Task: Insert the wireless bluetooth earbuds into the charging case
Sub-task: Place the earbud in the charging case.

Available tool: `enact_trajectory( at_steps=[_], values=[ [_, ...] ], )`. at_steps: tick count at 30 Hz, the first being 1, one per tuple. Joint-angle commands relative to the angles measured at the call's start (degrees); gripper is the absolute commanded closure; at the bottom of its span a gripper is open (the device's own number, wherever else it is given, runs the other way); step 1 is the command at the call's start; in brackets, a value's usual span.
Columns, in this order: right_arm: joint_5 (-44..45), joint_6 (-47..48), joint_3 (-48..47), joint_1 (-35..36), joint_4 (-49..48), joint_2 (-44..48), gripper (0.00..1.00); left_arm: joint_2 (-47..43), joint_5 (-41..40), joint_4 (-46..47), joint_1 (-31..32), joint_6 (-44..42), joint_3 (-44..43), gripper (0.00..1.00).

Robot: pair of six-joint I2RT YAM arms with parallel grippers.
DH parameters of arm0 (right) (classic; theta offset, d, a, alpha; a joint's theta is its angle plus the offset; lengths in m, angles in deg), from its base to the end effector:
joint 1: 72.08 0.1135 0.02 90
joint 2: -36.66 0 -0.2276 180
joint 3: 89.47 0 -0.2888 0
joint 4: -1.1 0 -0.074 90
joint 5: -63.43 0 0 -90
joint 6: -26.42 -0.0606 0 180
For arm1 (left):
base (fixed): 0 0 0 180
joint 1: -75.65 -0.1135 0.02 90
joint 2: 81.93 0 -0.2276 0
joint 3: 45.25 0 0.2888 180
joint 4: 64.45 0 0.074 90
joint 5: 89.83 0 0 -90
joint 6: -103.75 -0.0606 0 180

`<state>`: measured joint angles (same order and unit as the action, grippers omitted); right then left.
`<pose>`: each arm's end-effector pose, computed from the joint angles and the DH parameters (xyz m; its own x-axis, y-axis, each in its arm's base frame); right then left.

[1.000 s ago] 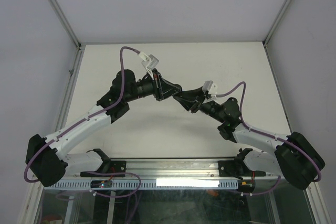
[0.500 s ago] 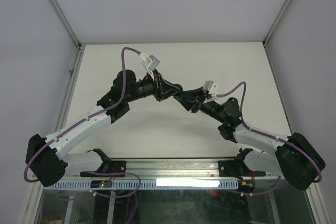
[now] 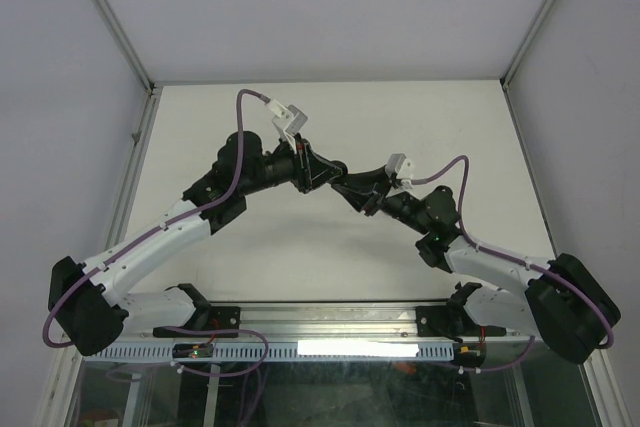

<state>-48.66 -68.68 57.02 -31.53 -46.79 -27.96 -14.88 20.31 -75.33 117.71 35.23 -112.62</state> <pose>0.2088 0.2087 0.2075 0.1406 0.2287 -0.9633 -0.8920 0.4514 -0.0230 0.2449 -0.2491 0.3007 -0.4489 -0.0580 -0.8917 0.7693 0.4826 -0.4187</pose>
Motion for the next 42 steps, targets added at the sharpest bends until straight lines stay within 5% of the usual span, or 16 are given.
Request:
enact_trajectory(
  at_steps=[1,33,42],
  values=[
    [-0.2,-0.4,-0.9,0.3,-5.7,2.9,1.00,-1.3,-3.8,-2.9,-0.1,-3.2,-2.1,0.81],
    [-5.9,-0.7,-3.8,0.8,-2.2,0.6,1.00,1.5,1.5,-10.2,-0.1,-10.4,-9.5,0.58],
    [-5.7,-0.6,-3.3,0.8,-0.9,2.0,1.00,-4.2,-4.7,-12.6,-1.0,-9.4,-8.7,0.31]
  ],
)
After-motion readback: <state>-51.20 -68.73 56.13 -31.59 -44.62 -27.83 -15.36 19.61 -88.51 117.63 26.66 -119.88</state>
